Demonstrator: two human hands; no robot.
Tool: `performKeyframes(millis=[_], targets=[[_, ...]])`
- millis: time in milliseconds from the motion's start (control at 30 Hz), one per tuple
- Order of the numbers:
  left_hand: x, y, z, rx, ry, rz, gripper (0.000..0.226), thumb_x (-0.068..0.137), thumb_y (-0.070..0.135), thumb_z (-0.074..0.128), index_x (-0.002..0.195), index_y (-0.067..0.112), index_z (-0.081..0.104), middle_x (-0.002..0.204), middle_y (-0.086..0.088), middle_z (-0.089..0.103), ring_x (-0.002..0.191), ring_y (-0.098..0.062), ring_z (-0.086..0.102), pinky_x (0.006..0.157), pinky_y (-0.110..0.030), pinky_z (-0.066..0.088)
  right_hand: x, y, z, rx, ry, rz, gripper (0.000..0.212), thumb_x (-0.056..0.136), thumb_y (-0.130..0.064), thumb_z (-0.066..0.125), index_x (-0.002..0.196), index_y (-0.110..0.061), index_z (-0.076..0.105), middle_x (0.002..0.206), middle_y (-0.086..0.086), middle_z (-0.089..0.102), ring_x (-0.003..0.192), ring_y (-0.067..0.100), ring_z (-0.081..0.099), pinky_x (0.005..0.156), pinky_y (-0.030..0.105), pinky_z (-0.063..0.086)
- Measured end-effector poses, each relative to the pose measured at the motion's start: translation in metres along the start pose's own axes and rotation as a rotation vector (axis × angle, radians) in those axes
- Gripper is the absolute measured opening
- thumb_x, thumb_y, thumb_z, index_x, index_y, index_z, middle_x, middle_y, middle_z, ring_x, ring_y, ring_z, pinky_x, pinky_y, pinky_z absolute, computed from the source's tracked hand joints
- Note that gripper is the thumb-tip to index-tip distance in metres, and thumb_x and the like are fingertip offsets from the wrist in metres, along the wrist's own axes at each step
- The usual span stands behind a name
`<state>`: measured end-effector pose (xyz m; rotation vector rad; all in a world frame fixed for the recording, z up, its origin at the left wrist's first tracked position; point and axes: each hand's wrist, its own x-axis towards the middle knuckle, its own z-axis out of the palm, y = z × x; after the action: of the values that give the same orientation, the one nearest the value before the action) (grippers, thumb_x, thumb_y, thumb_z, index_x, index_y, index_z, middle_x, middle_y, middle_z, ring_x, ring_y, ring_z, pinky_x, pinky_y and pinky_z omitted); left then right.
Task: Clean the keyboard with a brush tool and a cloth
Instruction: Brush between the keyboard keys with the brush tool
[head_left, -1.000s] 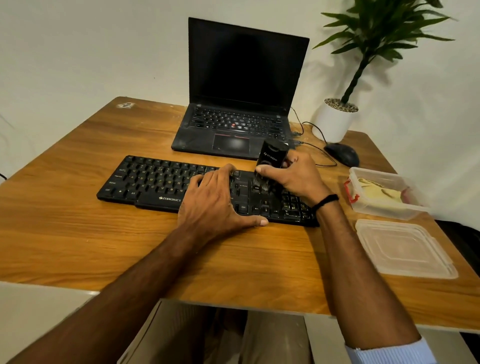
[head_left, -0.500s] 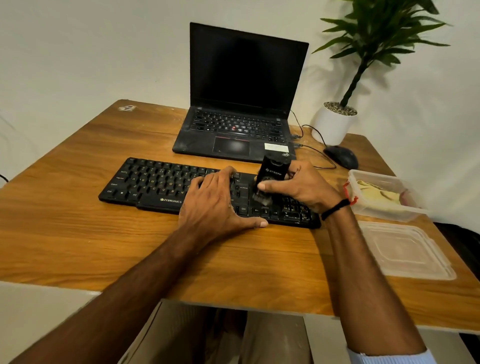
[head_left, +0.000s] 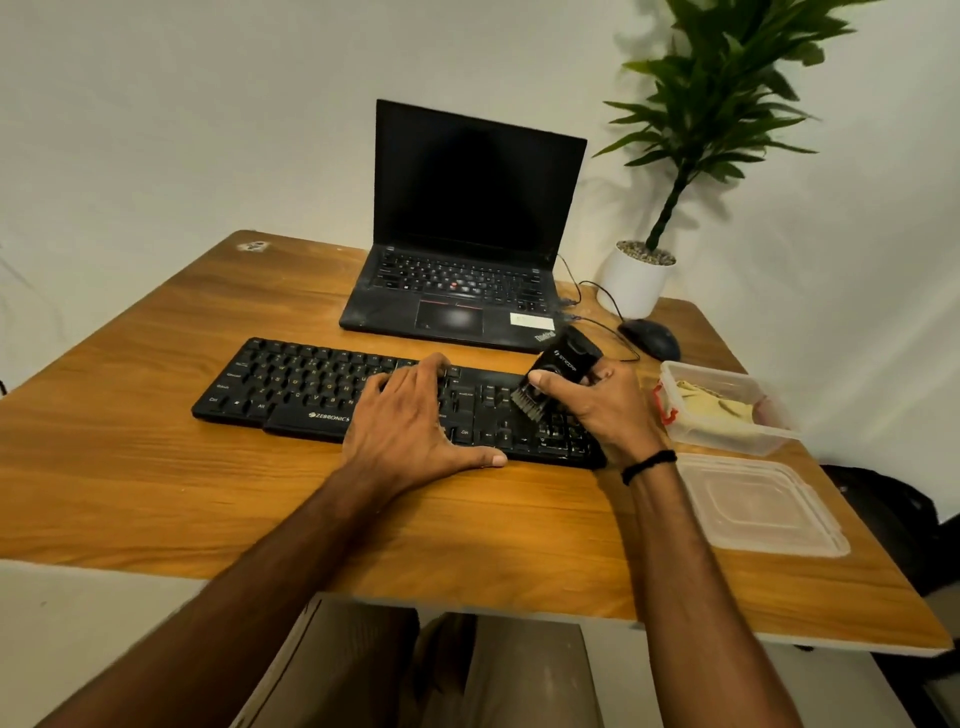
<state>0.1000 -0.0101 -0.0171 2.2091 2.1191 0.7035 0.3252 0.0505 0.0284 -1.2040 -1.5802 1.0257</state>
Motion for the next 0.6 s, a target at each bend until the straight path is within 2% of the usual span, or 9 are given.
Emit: performKeyframes(millis=[67, 133, 200, 267, 467, 600], targets=[[-0.004, -0.006, -0.004, 0.012, -0.004, 0.004, 0.125, 0.051, 0.109, 0.045, 0.142, 0.025, 0.033, 0.133, 0.001, 0.057, 0.124, -0.018, 0.054, 0.116, -0.044, 0.033, -0.006, 0.001, -0.004, 0.104, 0.085, 0.009, 0.028, 0.077, -0.022, 0.083, 0.100, -0.016, 0.070, 0.096, 0.002, 0.075, 0.090, 0.015, 0.073, 0.073, 0.027, 0.059], [-0.009, -0.013, -0.009, 0.029, -0.001, 0.015, 0.124, 0.052, 0.110, 0.044, 0.141, 0.025, 0.033, 0.131, 0.001, 0.058, 0.123, -0.018, 0.055, 0.116, -0.044, 0.033, -0.010, 0.005, -0.008, 0.233, 0.141, 0.041, 0.031, 0.076, -0.022, 0.084, 0.102, -0.011, 0.070, 0.099, 0.007, 0.076, 0.096, 0.021, 0.072, 0.085, 0.040, 0.059], [-0.013, -0.019, -0.012, 0.040, -0.006, 0.020, 0.125, 0.051, 0.111, 0.042, 0.142, 0.025, 0.034, 0.132, 0.001, 0.058, 0.123, -0.018, 0.055, 0.117, -0.044, 0.034, -0.012, 0.007, -0.010, 0.332, 0.154, 0.073, 0.035, 0.077, -0.020, 0.084, 0.105, -0.007, 0.069, 0.102, 0.010, 0.075, 0.100, 0.025, 0.072, 0.093, 0.050, 0.055], [-0.014, -0.023, -0.013, 0.056, -0.012, 0.016, 0.128, 0.051, 0.111, 0.041, 0.145, 0.024, 0.034, 0.135, 0.001, 0.058, 0.126, -0.019, 0.054, 0.118, -0.045, 0.033, -0.014, 0.007, -0.007, 0.393, 0.139, 0.097, 0.038, 0.077, -0.019, 0.083, 0.108, -0.005, 0.068, 0.105, 0.011, 0.074, 0.102, 0.027, 0.071, 0.097, 0.053, 0.052], [-0.006, -0.003, -0.008, 0.142, -0.003, 0.087, 0.128, 0.056, 0.111, 0.037, 0.148, 0.022, 0.038, 0.143, 0.001, 0.054, 0.131, -0.018, 0.050, 0.119, -0.045, 0.029, -0.020, -0.002, 0.005, 0.346, 0.061, 0.091, 0.029, 0.078, -0.013, 0.081, 0.104, -0.007, 0.069, 0.099, 0.010, 0.075, 0.097, 0.028, 0.072, 0.087, 0.046, 0.058], [0.002, 0.021, 0.004, 0.194, -0.026, 0.151, 0.124, 0.059, 0.111, 0.028, 0.146, 0.024, 0.044, 0.144, 0.004, 0.051, 0.132, -0.016, 0.046, 0.119, -0.043, 0.027, -0.019, 0.001, 0.004, 0.195, 0.042, 0.058, 0.031, 0.074, -0.019, 0.086, 0.098, -0.011, 0.070, 0.095, 0.009, 0.076, 0.090, 0.027, 0.074, 0.082, 0.053, 0.059]])
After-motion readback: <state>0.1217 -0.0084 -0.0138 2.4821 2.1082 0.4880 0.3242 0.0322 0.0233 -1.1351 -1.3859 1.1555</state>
